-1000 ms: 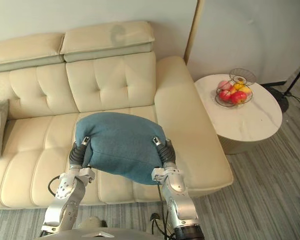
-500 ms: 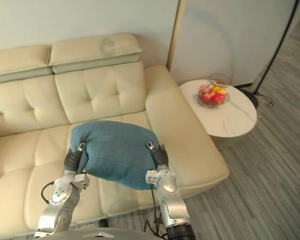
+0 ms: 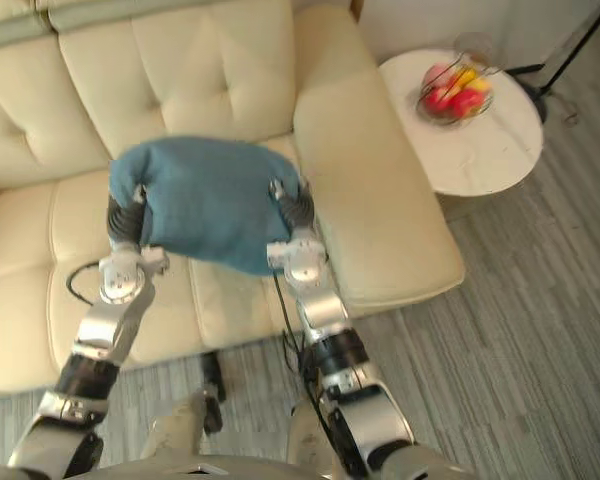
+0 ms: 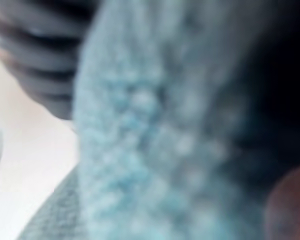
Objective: Pick up cushions and gather them together orderly.
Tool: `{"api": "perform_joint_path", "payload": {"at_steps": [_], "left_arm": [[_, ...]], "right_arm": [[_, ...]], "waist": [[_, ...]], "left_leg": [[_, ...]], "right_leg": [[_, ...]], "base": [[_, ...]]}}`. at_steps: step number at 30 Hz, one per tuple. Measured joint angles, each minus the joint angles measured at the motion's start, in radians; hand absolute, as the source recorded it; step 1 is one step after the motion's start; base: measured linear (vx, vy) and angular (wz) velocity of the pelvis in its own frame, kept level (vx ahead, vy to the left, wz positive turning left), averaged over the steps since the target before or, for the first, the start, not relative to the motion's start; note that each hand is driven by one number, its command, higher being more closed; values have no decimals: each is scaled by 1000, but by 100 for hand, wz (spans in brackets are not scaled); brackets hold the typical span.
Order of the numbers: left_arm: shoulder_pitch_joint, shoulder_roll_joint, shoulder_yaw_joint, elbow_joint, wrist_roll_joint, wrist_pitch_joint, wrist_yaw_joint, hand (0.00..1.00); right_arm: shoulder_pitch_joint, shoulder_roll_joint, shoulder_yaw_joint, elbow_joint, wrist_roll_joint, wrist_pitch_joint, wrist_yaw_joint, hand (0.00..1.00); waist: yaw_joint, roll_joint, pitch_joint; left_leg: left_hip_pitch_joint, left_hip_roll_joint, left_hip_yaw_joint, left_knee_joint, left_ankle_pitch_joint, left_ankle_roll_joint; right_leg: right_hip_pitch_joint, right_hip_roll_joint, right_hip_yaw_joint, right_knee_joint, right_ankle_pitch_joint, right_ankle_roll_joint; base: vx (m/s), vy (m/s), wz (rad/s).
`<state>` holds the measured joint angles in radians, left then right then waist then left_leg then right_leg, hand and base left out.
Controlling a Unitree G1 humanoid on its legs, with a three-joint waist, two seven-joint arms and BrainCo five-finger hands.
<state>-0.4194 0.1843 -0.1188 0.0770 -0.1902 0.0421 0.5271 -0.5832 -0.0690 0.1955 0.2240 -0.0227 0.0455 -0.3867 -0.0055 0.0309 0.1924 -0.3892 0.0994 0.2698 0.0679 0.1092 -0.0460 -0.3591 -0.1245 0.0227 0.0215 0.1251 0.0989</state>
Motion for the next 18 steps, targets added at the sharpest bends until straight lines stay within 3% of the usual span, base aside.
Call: {"api": "perform_joint_path", "payload": {"at_steps": [4,9,11,14,16,17,18], "left_arm": [[-194,47,2,33,41,-15,75,100],[-520,123,8,102,99,-20,85,100],[-679,123,30,145,115,-20,94,100],[-808,129,42,175,122,-34,126,100],[-900,135,42,233,136,-43,130,100],[-951,148,42,259,136,-47,133,100],[-988,163,40,273,136,-50,133,0]], "right_arm": [[-157,2,-21,-11,-27,-1,-87,100],[-403,27,-141,-10,-64,-25,-211,100],[-543,43,-208,0,-64,-27,-259,100],[-663,46,-236,13,-64,-52,-305,100],[-737,32,-250,39,-64,-55,-330,100],[-781,12,-246,42,-68,-55,-346,100],[-825,-18,-238,58,-87,-55,-355,0]], "waist": [[30,16,22],[64,51,68],[65,56,77],[69,59,80],[71,60,81],[78,60,81],[82,60,81]], "left_leg": [[-68,-1,-21,-94,79,-15],[-185,-5,-43,-146,166,-24],[-254,-9,-75,-146,206,-78],[-309,-6,-94,-146,224,-95],[-339,-6,-108,-146,254,-133],[-361,-4,-109,-146,271,-121],[-384,-1,-110,-147,282,-108]], "right_leg": [[-118,6,-20,44,0,2],[-286,-3,-42,138,-21,6],[-354,-13,-65,165,-29,3],[-423,-16,-85,223,-57,-6],[-455,-21,-102,259,-79,-13],[-479,-23,-118,283,-92,-22],[-502,-20,-125,295,-98,-25]], "base": [[-100,-22,15],[-62,-14,16],[-48,-22,31],[-16,-27,25],[14,-60,33],[12,-75,23],[13,-74,22]]}}
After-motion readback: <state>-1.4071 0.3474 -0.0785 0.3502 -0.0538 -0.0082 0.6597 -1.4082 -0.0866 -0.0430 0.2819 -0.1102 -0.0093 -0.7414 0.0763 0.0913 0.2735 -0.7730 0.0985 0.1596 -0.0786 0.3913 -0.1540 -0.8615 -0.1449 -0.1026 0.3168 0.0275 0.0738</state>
